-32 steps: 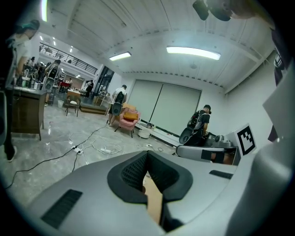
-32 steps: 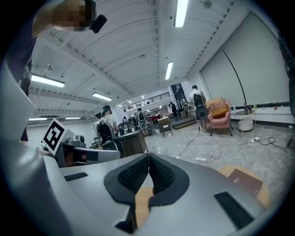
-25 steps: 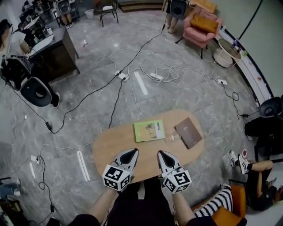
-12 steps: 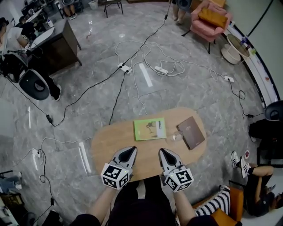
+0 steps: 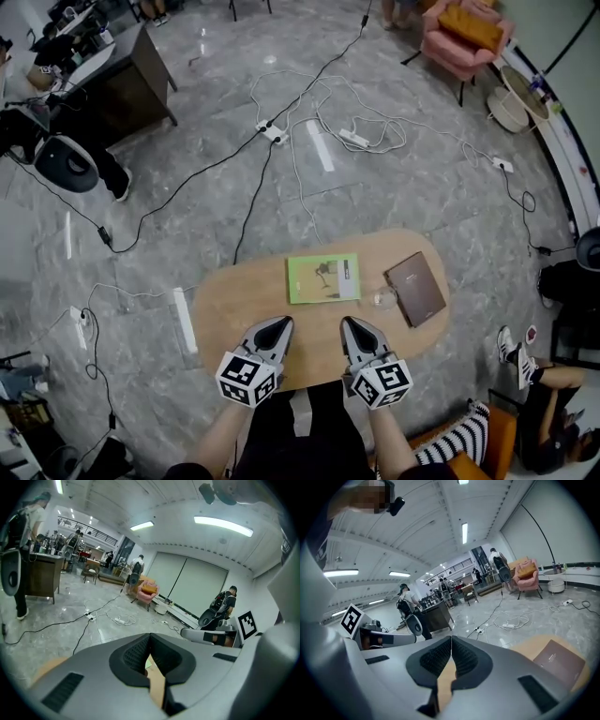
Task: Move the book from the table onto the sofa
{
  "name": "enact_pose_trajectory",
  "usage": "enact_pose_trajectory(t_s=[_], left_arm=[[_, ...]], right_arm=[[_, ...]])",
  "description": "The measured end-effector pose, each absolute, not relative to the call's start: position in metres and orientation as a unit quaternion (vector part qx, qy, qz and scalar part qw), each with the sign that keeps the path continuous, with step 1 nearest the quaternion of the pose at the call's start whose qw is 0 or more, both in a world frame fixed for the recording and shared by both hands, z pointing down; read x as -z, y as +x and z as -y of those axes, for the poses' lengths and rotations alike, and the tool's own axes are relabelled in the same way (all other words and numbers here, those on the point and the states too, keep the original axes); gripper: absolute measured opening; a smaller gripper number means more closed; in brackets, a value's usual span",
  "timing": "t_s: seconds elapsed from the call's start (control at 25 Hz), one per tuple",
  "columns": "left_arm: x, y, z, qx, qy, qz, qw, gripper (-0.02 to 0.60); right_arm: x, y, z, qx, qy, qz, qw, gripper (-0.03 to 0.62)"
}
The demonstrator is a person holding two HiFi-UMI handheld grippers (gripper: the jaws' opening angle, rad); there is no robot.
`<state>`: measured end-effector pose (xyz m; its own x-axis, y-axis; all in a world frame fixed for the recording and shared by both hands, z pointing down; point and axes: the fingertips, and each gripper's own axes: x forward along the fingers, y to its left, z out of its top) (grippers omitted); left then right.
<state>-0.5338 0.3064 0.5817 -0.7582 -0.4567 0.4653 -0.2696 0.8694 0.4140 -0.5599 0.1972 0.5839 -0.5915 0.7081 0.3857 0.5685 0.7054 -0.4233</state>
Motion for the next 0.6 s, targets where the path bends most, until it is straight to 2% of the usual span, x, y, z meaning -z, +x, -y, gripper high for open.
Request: enact_pose_trajectory(t_s=[0.6], left_arm=[[-0.691, -0.607, -0.306, 0.178, 0.170, 0.909, 0.335, 0.014]], right_arm=[[-0.692, -0.641, -0.186, -0.122, -0.364, 0.861, 0.333, 0.025]])
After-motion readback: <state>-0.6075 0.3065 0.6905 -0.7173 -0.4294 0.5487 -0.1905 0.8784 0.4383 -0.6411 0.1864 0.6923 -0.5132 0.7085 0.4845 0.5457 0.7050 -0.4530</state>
